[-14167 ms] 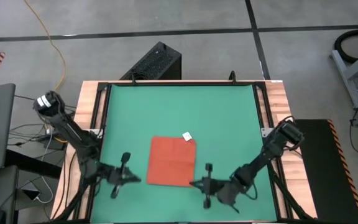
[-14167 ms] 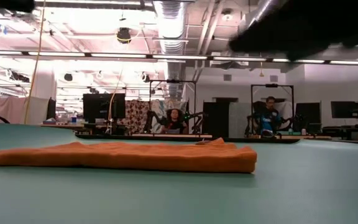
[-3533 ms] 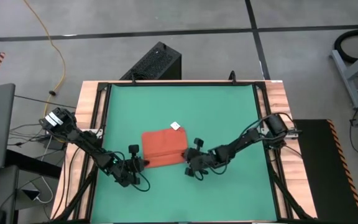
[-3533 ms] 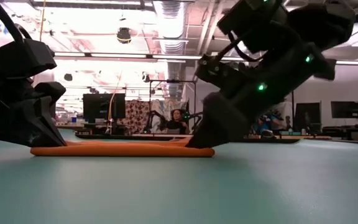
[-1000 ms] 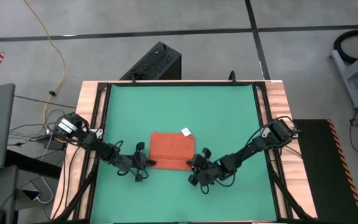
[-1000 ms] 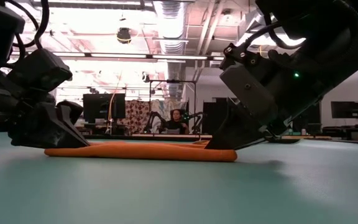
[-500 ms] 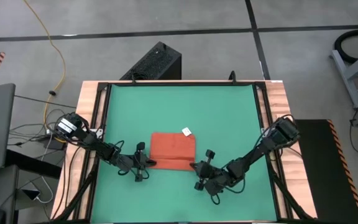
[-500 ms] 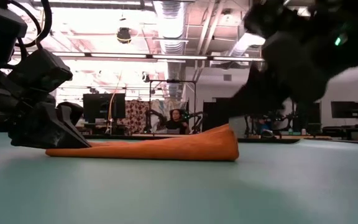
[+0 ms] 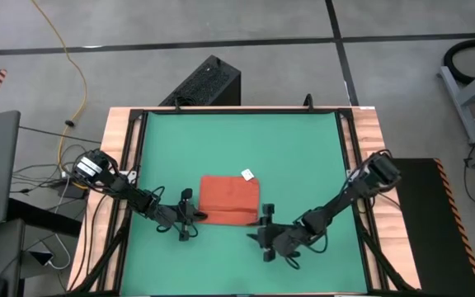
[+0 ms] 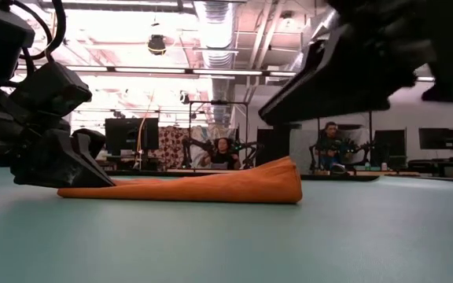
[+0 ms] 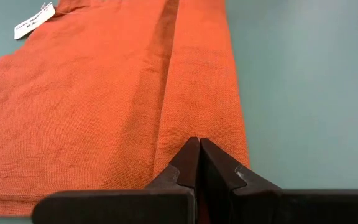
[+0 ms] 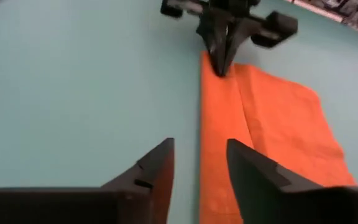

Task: Roll napkin
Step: Roll the orange table napkin

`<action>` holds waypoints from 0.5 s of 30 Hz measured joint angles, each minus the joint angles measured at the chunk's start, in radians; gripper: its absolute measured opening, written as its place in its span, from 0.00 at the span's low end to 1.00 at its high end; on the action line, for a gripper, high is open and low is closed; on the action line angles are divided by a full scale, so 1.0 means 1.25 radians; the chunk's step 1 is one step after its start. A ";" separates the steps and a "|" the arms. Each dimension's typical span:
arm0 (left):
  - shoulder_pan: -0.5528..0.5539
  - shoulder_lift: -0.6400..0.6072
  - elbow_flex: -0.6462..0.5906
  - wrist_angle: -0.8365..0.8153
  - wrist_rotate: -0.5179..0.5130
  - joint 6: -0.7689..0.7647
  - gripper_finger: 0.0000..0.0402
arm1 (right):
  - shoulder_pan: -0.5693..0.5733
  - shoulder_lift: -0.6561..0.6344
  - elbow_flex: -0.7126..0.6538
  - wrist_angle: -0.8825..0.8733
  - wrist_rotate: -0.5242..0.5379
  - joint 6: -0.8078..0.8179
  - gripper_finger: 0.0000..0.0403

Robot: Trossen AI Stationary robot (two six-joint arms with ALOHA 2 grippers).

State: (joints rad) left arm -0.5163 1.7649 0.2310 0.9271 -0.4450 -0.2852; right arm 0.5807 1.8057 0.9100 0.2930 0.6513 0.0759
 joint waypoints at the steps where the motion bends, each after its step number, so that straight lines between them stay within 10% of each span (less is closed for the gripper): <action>1: 0.000 0.000 0.000 0.000 0.000 0.000 0.00 | -0.006 0.000 0.000 -0.008 -0.003 -0.004 0.46; 15: 0.005 0.000 -0.001 -0.008 -0.004 -0.034 0.00 | -0.089 0.066 -0.102 0.125 -0.139 -0.025 0.62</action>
State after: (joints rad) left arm -0.5106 1.7653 0.2295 0.9166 -0.4501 -0.3271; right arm 0.4690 1.8878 0.7826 0.4494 0.4774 0.0449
